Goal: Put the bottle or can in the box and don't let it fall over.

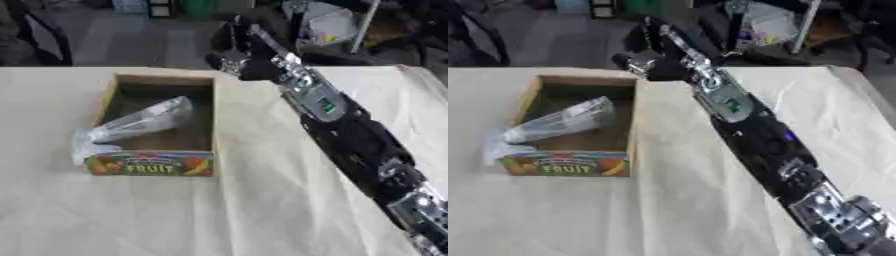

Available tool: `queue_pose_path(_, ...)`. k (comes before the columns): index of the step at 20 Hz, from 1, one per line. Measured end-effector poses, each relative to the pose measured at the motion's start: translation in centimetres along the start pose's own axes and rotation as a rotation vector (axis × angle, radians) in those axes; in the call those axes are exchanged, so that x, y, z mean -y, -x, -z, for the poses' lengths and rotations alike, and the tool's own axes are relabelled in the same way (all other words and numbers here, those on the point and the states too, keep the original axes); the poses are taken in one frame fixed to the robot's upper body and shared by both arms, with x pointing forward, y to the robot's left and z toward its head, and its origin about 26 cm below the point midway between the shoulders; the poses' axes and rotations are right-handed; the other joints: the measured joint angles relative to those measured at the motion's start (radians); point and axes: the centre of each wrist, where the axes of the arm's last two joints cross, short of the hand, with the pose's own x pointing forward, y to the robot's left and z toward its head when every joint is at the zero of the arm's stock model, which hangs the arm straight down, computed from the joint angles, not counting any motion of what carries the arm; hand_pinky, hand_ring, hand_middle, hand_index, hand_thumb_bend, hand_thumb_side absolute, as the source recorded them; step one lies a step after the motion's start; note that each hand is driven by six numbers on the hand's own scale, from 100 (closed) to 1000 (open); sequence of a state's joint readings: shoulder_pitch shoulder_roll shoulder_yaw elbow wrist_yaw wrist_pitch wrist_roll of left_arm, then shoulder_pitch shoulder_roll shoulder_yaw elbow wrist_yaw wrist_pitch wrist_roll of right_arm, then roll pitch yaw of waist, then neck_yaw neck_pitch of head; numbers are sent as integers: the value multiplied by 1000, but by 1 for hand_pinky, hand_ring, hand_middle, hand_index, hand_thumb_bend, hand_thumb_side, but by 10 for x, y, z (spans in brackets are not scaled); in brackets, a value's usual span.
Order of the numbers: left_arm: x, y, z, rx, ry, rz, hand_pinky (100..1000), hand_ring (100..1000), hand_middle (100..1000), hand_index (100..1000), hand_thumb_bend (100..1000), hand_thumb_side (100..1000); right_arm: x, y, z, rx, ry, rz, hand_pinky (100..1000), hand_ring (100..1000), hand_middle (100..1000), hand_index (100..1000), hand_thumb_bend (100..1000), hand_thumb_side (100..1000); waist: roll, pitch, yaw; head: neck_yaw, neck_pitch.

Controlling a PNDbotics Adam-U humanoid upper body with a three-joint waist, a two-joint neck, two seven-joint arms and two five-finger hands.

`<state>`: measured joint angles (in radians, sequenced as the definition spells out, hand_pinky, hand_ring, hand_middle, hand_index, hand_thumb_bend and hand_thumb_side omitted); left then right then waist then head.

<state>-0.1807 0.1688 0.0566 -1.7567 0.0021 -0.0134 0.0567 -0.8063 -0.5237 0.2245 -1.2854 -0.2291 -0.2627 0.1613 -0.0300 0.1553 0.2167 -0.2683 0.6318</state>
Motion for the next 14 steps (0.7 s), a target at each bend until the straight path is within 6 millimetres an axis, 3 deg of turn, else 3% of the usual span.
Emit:
queue_pose_path(6, -9, 4, -6, -19, -39, 22, 715, 663, 745, 835, 481, 759, 21, -26, -70, 12, 60, 21, 788, 724, 674, 961, 426, 277, -2, -12, -86, 67, 18)
queue_pose_path(14, -15, 7, -11, -35, -57, 38, 715, 663, 745, 834, 479, 759, 10, -52, -144, 8, 170, 117, 807, 762, 734, 1000, 409, 273, -9, -28, -164, 139, 36)
